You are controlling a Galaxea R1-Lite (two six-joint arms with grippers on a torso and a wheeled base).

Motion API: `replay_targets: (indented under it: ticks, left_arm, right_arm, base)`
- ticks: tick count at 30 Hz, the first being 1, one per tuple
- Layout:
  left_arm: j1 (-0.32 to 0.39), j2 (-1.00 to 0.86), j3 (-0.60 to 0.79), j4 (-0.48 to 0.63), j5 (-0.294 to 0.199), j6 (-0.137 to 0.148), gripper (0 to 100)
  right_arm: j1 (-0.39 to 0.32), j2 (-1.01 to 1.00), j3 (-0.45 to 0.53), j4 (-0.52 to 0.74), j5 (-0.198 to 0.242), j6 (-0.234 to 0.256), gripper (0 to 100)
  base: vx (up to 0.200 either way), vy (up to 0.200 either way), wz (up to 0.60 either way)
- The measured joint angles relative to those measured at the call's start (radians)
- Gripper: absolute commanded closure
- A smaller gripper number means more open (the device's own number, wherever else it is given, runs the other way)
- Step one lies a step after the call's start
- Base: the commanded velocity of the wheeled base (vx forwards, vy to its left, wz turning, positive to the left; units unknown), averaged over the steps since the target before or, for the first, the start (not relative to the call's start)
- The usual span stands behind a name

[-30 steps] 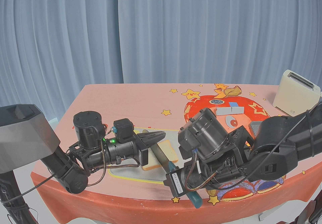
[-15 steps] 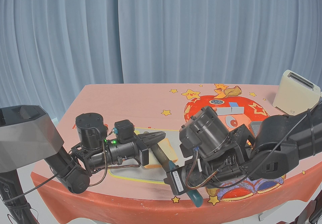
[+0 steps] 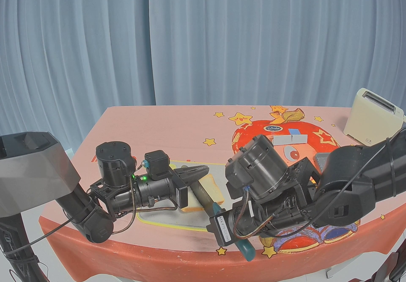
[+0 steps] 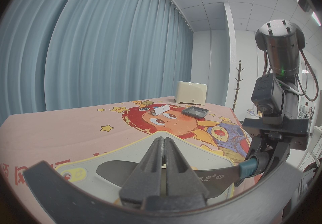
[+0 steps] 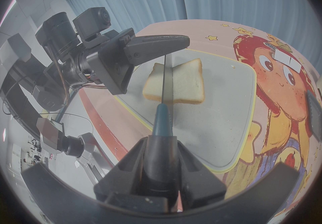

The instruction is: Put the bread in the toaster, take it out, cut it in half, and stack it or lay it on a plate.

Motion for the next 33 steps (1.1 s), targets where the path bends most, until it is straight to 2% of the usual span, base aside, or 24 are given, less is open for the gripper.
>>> replay_targets:
  ticks: [8,24,33]
  left_arm:
    - [-0.001,-0.014,-0.004,0.035,0.005,0.0,100]
    - [0.002,-0.017,-0.007,0.038,0.008,-0.001,100]
    - [-0.001,-0.049,-0.016,0.086,0.009,-0.001,100]
  right_arm:
    - [0.003,0.005,0.001,-0.001,0.0,0.0,100]
    - [0.007,0.006,0.004,0.0,-0.001,0.0,100]
    - [0.009,0.011,0.01,0.0,0.0,-0.004,100]
  base:
    - [0.0,0.0,0.0]
    - [0.0,0.0,0.0]
    - [0.0,0.0,0.0]
